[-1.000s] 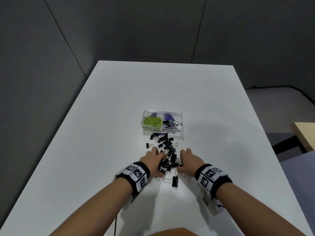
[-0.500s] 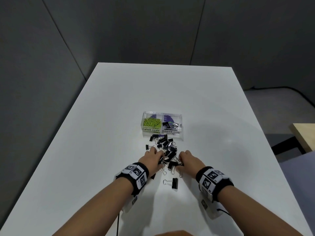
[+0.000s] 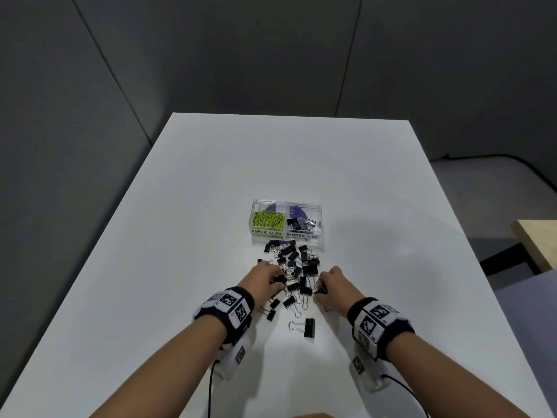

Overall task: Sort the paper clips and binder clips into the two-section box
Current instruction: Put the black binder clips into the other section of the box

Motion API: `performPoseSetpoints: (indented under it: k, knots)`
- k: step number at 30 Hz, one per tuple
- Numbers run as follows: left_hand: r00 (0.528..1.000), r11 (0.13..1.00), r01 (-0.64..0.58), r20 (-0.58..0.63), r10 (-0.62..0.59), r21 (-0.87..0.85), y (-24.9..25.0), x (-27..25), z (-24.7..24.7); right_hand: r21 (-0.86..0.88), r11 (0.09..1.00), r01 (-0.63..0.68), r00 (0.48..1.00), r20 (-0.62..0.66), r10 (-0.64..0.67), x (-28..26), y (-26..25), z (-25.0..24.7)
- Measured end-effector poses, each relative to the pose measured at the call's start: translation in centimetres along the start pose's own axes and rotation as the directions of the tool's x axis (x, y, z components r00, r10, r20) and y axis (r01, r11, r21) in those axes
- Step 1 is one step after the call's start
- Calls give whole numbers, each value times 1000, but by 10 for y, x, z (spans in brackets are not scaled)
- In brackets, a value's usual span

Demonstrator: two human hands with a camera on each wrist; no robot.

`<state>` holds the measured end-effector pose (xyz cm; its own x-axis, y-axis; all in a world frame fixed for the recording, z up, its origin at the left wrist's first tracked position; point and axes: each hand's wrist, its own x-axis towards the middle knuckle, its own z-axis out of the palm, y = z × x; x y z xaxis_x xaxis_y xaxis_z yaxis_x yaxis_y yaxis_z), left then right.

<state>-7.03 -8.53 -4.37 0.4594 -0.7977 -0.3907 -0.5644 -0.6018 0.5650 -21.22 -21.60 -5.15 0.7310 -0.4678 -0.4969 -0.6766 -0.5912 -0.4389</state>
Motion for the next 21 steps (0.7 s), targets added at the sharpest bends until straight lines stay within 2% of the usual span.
performPoseSetpoints:
  k: [6,9,13,16,17,21]
  knots:
    - [1000,996,29,6,-29,-82,-4,0,-11,69,997,47,998,-35,-44,-5,1,-12]
    - [998,991,-53,-39,49,-119,3,-2,-26,129,986,110,991,-91,-99,-6,-5,-33]
    - [964,973,-208,-188,187,-99,15,3,-53,120,973,198,943,-293,-156,11,-24,-73]
    - [935,964,-251,-280,220,-82,20,13,-68,132,958,256,886,-428,-177,37,-40,-96]
    - [926,963,-261,-301,227,-75,22,18,-72,125,958,260,883,-432,-183,47,-44,-99]
    - [906,961,-276,-339,253,-19,30,39,-82,130,967,221,928,-333,-168,73,-53,-97]
